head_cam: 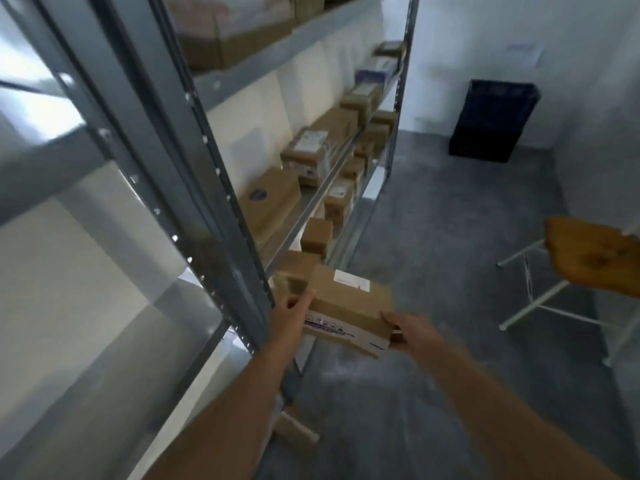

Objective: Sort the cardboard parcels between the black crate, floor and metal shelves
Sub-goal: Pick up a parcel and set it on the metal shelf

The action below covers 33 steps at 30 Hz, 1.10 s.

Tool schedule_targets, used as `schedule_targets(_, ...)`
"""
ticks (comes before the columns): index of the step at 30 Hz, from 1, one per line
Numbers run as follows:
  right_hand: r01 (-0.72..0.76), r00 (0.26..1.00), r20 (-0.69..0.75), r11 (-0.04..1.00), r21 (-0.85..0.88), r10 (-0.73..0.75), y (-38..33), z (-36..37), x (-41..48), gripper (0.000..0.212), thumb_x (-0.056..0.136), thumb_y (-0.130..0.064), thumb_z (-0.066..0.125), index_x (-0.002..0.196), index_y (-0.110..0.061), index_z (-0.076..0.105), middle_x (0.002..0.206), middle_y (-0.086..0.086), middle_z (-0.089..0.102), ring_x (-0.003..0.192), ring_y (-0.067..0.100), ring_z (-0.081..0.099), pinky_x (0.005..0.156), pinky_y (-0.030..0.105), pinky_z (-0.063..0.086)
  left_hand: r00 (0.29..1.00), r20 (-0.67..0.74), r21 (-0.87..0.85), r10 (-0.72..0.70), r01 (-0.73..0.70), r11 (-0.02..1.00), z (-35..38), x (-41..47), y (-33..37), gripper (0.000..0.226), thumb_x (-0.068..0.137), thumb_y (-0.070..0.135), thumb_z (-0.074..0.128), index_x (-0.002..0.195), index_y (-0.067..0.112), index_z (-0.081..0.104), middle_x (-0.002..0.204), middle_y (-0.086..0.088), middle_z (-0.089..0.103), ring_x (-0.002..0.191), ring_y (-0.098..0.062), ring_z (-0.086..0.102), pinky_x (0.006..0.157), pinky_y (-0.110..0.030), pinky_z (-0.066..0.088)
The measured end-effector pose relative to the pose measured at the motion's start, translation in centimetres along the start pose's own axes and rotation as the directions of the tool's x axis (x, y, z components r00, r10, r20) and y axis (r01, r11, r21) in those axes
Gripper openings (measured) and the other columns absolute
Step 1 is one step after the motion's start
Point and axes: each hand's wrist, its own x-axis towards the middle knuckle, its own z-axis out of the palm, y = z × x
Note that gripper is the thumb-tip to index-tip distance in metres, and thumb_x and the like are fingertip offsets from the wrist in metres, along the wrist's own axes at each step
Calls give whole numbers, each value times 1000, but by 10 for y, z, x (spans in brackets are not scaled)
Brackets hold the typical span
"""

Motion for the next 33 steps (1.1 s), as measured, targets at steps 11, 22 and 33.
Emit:
schedule_targets(11, 253, 883, 451, 941, -223, -131, -62, -34, -46, 61, 77, 11, 72, 128, -14, 50, 121, 14, 64, 108, 34, 64, 89, 47, 56, 972, -220, 36, 80, -74, 997, -17, -100, 42, 26, 98, 30, 53, 119, 17, 59, 116, -3, 60, 103, -19, 56, 88, -32, 42)
schedule_targets(22, 416, 628, 775, 874, -250, -77, -24, 68, -134, 69, 79, -70, 57, 133, -28, 48, 124, 7, 63, 104, 31, 68, 81, 54, 58, 784, -620, -48, -22, -10, 999, -111, -237, -26, 22, 85, -1, 56, 104, 10, 61, 95, 0, 63, 87, -16, 59, 69, -25, 44)
schedule_targets(33, 525, 437, 899, 804, -279, 27, 50, 175, -304, 35, 100, -39, 50, 129, -28, 34, 120, 3, 52, 112, 26, 55, 89, 52, 53, 605, -750, -536, -266, -320, 781, -212, -420, -85, 13, 98, 26, 54, 99, 14, 58, 99, -4, 64, 102, -21, 61, 93, -34, 49)
